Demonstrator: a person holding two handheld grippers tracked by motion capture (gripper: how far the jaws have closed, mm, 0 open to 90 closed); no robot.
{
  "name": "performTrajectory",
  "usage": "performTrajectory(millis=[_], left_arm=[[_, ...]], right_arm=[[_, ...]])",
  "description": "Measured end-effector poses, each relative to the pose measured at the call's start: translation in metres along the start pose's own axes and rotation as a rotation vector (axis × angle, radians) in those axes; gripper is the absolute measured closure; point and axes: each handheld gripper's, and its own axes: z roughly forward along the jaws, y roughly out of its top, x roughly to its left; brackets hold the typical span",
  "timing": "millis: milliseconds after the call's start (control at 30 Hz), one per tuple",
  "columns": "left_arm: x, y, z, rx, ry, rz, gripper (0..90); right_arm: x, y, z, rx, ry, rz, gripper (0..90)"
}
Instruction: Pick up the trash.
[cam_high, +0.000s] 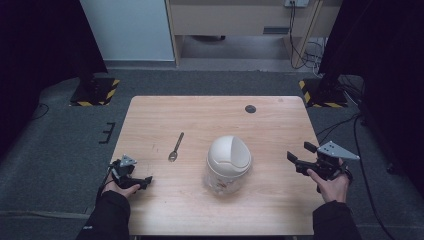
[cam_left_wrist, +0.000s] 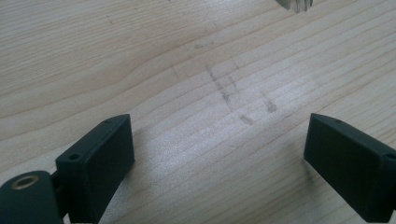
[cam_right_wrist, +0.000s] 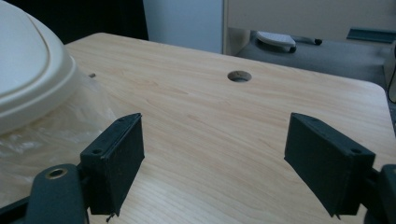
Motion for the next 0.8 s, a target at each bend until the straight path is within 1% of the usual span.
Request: performTrajectory(millis=[67,167,233,300,467,500,533,567,633,667,700,733,767,800], left_arm=[[0.000,0.000,-0.001,-0.002,0.003,-0.006,7.8],[0.001,0.001,-0.002,-0.017,-0.004,-0.024,7.6],[0.001,0.002,-0.003,-0.021,-0.007,-0.028,8.0],[0.001,0.002,-0.003,-0.028,-0.009,-0.030,8.1],[0.002,0.003,-0.006,-0.049,-0.019,-0.058,8.5],[0.002,0.003,-0.006,-0.054,-0.019,-0.058,8.8],[0.002,0.004,-0.007,-0.062,-0.021,-0.060,9.3],[0.002,0.004,-0.007,-0.062,-0.021,-0.060,9.5],[0.002,0.004,-0.008,-0.071,-0.026,-0.060,9.6],[0.001,0.005,-0.008,-0.075,-0.027,-0.058,10.1],[0.001,0.005,-0.008,-0.078,-0.029,-0.056,10.1],[0.001,0.006,-0.009,-0.085,-0.041,-0.060,10.5],[0.001,0.006,-0.009,-0.085,-0.041,-0.060,10.5],[0.000,0.006,-0.008,-0.086,-0.046,-0.063,10.5]], right_arm=[[0.001,0.002,-0.001,-0.002,0.004,-0.007,19.6],[0.004,0.009,-0.002,-0.013,0.010,-0.022,19.5],[0.007,0.016,-0.003,-0.032,0.022,-0.025,19.5],[0.009,0.019,-0.004,-0.038,0.029,-0.025,19.6],[0.020,0.034,-0.001,-0.080,0.080,-0.024,18.4],[0.021,0.037,0.000,-0.082,0.089,-0.034,18.0],[0.025,0.044,0.003,-0.087,0.108,-0.040,17.4],[0.025,0.044,0.003,-0.087,0.108,-0.040,17.4],[0.029,0.050,0.005,-0.096,0.129,-0.040,17.0],[0.033,0.056,0.009,-0.112,0.151,-0.034,16.9],[0.033,0.056,0.009,-0.112,0.151,-0.034,16.9],[0.038,0.061,0.012,-0.123,0.170,-0.032,16.9],[0.038,0.061,0.012,-0.123,0.170,-0.032,16.9],[0.040,0.063,0.014,-0.127,0.181,-0.031,17.0]])
